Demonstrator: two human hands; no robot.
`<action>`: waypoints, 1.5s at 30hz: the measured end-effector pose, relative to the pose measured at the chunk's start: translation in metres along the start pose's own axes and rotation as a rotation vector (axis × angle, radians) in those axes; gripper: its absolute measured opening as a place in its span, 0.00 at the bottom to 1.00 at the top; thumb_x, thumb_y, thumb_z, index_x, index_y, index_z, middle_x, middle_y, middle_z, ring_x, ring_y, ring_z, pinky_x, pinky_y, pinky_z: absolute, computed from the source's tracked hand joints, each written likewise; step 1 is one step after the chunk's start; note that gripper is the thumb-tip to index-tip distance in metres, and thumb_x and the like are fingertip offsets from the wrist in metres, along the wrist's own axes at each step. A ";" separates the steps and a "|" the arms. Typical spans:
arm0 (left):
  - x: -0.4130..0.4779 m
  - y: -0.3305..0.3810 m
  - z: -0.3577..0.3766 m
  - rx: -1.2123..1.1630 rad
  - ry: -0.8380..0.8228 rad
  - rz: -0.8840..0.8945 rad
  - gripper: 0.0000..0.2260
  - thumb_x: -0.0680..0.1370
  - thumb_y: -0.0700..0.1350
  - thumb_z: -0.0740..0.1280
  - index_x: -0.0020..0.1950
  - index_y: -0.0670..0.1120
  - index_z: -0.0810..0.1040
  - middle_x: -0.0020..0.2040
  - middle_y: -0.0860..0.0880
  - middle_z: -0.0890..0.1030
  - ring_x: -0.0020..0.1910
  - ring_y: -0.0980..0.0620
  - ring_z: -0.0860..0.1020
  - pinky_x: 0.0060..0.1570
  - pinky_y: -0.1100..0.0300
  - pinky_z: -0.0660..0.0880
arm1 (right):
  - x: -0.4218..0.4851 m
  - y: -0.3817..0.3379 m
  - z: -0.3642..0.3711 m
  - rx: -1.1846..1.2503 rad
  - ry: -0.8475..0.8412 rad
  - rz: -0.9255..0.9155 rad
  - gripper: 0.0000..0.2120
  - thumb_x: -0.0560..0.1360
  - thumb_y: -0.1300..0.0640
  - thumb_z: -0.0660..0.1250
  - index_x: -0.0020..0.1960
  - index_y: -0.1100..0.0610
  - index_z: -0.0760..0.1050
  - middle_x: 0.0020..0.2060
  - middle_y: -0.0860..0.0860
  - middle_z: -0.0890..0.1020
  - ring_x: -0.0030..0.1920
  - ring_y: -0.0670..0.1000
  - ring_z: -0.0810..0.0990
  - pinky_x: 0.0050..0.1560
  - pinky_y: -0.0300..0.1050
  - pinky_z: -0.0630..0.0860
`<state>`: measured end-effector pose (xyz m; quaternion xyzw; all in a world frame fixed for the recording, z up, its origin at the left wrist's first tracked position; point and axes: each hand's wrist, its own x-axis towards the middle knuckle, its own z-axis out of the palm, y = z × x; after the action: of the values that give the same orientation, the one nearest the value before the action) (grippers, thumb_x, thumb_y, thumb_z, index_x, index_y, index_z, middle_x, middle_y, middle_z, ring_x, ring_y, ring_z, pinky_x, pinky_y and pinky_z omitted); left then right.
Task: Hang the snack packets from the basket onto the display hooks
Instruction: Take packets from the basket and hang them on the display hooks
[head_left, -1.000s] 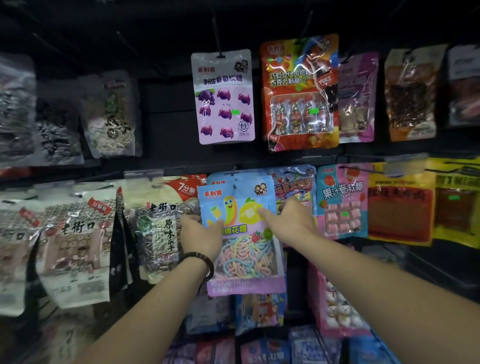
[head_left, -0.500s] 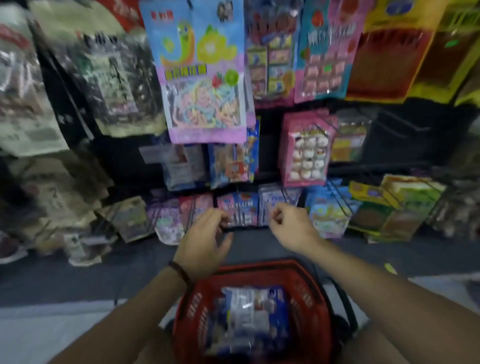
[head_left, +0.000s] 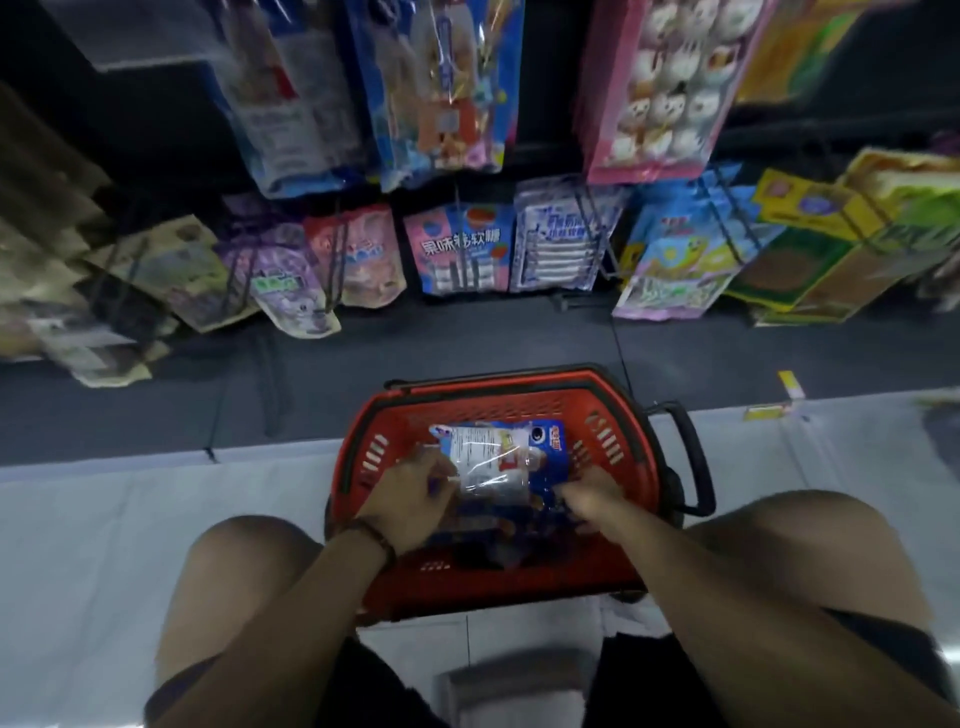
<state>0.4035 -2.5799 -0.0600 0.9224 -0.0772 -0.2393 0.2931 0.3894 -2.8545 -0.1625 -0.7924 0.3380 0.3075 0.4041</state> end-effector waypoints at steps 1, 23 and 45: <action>0.002 0.000 0.001 -0.002 0.011 0.000 0.13 0.79 0.51 0.62 0.58 0.50 0.82 0.55 0.46 0.87 0.53 0.42 0.85 0.57 0.49 0.80 | 0.005 0.001 0.002 0.032 0.016 0.026 0.13 0.72 0.50 0.75 0.53 0.56 0.82 0.50 0.58 0.87 0.53 0.62 0.87 0.56 0.59 0.85; 0.024 -0.004 0.018 0.070 -0.101 -0.056 0.05 0.82 0.49 0.68 0.57 0.55 0.78 0.55 0.50 0.84 0.52 0.50 0.83 0.54 0.49 0.83 | 0.048 -0.003 0.031 0.593 -0.094 0.130 0.10 0.79 0.51 0.76 0.58 0.54 0.84 0.55 0.55 0.88 0.53 0.59 0.87 0.61 0.63 0.84; -0.061 0.042 -0.050 -0.420 -0.037 -0.029 0.17 0.72 0.45 0.84 0.59 0.50 0.87 0.55 0.55 0.90 0.54 0.55 0.88 0.60 0.48 0.84 | -0.152 -0.046 -0.076 0.750 0.049 -0.606 0.05 0.78 0.58 0.77 0.54 0.57 0.85 0.45 0.56 0.89 0.43 0.55 0.88 0.43 0.51 0.85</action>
<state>0.3749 -2.5717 0.0243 0.8374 -0.0179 -0.2713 0.4742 0.3532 -2.8550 0.0101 -0.6619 0.1887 0.0142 0.7253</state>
